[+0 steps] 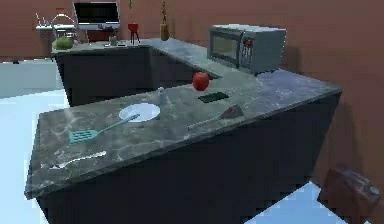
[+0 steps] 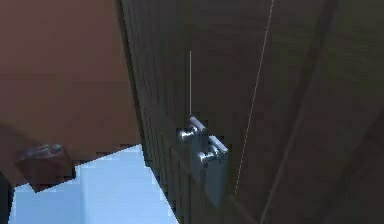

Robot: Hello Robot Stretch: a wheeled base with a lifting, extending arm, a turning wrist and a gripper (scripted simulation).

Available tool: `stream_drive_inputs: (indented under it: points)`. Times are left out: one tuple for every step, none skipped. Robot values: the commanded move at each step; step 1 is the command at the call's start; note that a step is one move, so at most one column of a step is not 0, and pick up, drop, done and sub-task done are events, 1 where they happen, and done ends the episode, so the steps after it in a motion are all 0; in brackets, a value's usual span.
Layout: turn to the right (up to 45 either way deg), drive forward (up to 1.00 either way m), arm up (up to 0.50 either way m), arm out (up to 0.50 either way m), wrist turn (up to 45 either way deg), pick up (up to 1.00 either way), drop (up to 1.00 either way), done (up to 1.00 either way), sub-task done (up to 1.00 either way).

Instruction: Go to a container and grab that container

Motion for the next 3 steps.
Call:
stream_drive_inputs:
  points:
    - [45.0, 0.0, 0.0, 0.0, 0.0, 0.0, 0.0, 0.0, 0.0]
    - [15.0, 0.0, 0.0, 0.0, 0.0, 0.0, 0.0, 0.0, 0.0]
    - [0.0, 0.75, 0.0, 0.0, 0.0, 0.0, 0.0, 0.0, 0.0]
